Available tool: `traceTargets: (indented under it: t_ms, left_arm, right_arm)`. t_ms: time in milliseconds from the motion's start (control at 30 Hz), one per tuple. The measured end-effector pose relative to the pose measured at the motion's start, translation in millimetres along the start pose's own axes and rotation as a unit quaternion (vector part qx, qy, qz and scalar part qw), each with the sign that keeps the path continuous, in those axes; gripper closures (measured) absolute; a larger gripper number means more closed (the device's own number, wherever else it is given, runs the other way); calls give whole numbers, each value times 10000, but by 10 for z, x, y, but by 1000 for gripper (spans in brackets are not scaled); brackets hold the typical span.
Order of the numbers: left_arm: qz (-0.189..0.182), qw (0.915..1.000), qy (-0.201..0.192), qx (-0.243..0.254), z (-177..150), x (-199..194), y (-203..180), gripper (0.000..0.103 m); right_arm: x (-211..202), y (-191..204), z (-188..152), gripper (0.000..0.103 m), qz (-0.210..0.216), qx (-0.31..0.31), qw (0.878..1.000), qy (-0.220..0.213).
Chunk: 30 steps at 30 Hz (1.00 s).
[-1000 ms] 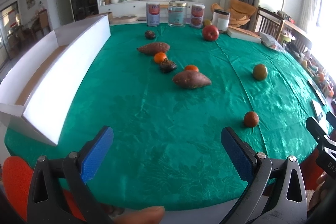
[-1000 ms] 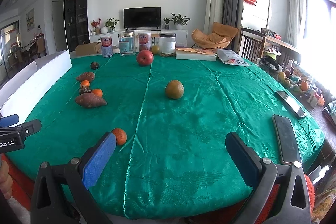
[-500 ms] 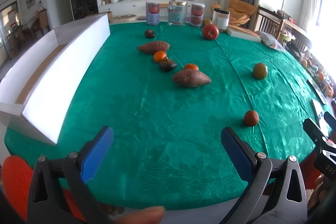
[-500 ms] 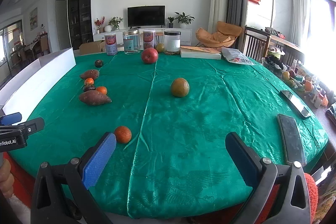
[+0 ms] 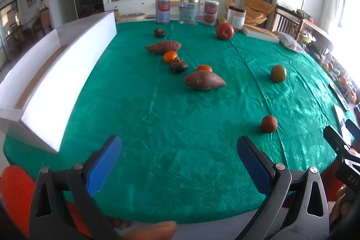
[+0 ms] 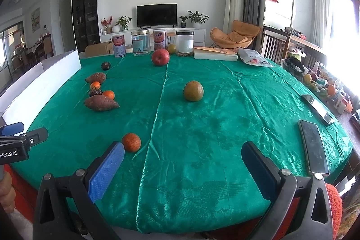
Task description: Organize fruits
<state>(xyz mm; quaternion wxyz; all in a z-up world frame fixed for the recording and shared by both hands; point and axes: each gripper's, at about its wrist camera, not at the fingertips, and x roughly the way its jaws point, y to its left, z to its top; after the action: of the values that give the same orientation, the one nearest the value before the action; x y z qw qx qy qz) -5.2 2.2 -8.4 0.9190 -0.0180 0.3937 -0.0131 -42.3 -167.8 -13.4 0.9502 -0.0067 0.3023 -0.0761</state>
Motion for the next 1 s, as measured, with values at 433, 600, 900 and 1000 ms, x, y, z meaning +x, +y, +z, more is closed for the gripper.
traceTargets:
  t_ms: [433, 600, 900, 1000]
  left_arm:
    - [-10, 10000, 34, -2, -14, 25, -4, 0]
    - [-18, 10000, 52, -9, -27, 36, -3, 0]
    - [-40, 10000, 65, -23, -33, 48, 11, 0]
    - [-60, 10000, 68, 1, -31, 52, 8, 0]
  right_arm:
    - [-95, 41, 7, 0, 578, 55, 9981, -210]
    - [-60, 75, 3, 0, 608, 4, 9980, -151]
    - [-50, 49, 4, 0, 604, 31, 9981, -130]
    - [-57, 57, 5, 0, 615, 2, 9980, -148]
